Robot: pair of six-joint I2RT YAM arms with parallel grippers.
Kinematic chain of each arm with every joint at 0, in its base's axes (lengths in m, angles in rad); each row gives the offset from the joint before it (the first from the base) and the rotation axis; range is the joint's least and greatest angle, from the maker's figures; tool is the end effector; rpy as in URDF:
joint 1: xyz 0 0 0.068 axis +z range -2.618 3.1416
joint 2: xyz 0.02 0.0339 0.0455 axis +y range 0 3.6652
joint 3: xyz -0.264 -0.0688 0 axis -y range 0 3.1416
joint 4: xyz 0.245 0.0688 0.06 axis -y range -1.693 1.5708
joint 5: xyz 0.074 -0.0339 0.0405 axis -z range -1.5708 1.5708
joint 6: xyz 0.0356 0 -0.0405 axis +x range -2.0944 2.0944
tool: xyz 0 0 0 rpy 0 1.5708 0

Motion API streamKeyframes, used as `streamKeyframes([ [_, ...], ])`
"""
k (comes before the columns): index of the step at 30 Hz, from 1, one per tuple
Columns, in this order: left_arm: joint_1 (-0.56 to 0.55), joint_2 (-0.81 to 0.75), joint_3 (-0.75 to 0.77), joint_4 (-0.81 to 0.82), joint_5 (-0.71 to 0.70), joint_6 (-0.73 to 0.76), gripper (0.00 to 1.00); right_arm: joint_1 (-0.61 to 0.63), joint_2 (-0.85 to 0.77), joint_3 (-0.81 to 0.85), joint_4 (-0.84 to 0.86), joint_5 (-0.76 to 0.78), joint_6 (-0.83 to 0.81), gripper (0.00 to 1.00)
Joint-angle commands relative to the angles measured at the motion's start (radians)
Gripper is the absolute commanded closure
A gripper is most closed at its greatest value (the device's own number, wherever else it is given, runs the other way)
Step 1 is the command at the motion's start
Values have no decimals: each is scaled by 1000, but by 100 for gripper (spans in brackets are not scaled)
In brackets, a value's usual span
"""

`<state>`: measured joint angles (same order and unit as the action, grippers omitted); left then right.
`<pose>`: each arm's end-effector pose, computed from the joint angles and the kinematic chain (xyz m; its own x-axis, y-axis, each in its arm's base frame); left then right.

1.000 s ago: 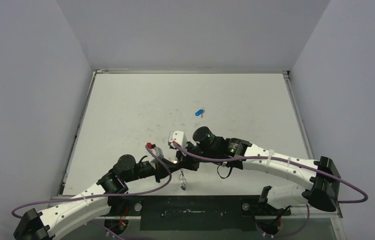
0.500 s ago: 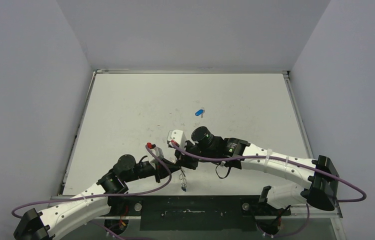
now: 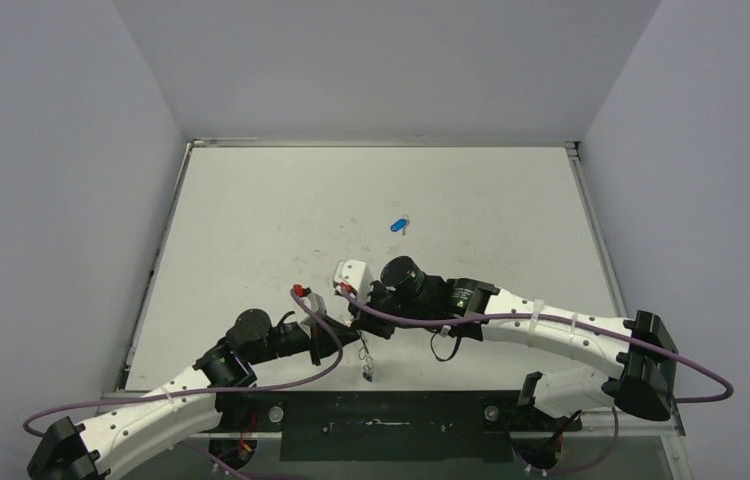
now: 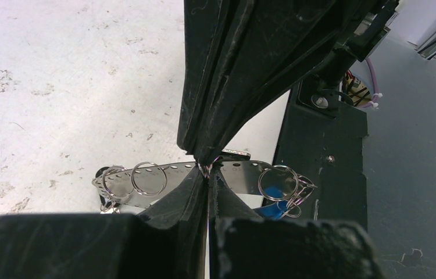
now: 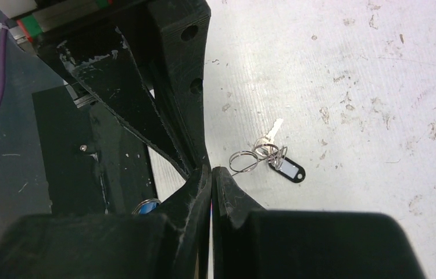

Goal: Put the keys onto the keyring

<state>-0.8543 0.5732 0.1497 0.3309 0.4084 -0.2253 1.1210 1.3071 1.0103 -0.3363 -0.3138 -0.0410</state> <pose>0.0894 -0.1242 0.2008 -0.2718 -0.0001 -0.9623 0.9142 0.3124 -0.2582 0.1162 0.2659 0.2903 -0.2175 -0.5401 -0.8130 -0.9745 0.1675 0.1494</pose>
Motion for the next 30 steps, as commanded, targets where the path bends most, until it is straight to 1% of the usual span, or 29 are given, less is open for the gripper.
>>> streamKeyframes([
  [1, -2, -21, 24, 87, 20, -13, 100, 7, -21, 9, 49, 79, -5, 100],
  [8, -2, -36, 19, 82, 14, -15, 100, 7, -45, -12, 49, 128, -3, 100],
  [12, -2, -40, 17, 82, 11, -13, 100, 7, -66, -21, 60, 142, 2, 83],
  [13, -2, -42, 17, 82, 10, -13, 100, 8, -74, -24, 65, 143, 4, 76],
  [14, -2, -42, 17, 80, 10, -11, 100, 6, -84, -31, 74, 144, 10, 65],
  [15, -2, -42, 17, 78, 10, -11, 100, 6, -97, -38, 83, 151, 15, 48],
  [17, -2, -47, 17, 71, 12, -9, 100, 4, -129, -55, 101, 164, 20, 36],
  [24, -2, -88, 11, 62, 30, 15, 100, -12, -263, -135, 163, 117, 6, 21],
  [26, -2, -102, 9, 61, 39, 23, 100, -13, -296, -152, 186, 142, 25, 20],
  [28, -2, -115, 6, 62, 46, 34, 100, -13, -324, -169, 188, 144, -11, 21],
  [30, -2, -128, 2, 66, 54, 44, 100, -12, -343, -190, 173, 67, -99, 21],
])
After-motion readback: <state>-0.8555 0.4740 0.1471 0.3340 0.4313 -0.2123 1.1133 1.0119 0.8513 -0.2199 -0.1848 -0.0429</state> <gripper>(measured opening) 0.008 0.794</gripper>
